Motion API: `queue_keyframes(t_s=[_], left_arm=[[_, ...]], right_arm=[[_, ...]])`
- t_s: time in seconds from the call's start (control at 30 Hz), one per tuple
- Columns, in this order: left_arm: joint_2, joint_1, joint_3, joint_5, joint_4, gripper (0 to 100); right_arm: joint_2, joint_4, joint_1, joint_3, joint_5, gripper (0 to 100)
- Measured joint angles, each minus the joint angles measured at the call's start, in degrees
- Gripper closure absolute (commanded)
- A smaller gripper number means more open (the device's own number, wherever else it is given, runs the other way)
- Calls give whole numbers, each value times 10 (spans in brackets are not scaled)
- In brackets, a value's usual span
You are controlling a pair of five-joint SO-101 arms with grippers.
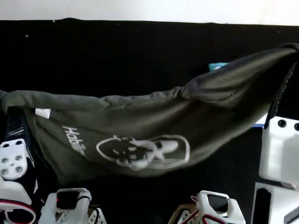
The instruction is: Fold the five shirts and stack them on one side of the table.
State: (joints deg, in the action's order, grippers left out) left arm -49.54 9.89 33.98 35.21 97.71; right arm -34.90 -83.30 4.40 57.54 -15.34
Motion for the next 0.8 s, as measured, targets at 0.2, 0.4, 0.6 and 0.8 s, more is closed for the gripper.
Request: queue_keyframes(t_s=[0.2,0.4,0.6,0.8], left_arm=[[4,0,-6,0,-11,992],[99,37,-63,0,-89,992],[265,47,-76,0,-179,992],[416,47,-77,0,-284,991]], right_arm=[[18,0,0,-7,21,992],[119,69,-20,-80,22,992],[253,154,-70,-123,23,992],[408,232,-86,-125,23,992]])
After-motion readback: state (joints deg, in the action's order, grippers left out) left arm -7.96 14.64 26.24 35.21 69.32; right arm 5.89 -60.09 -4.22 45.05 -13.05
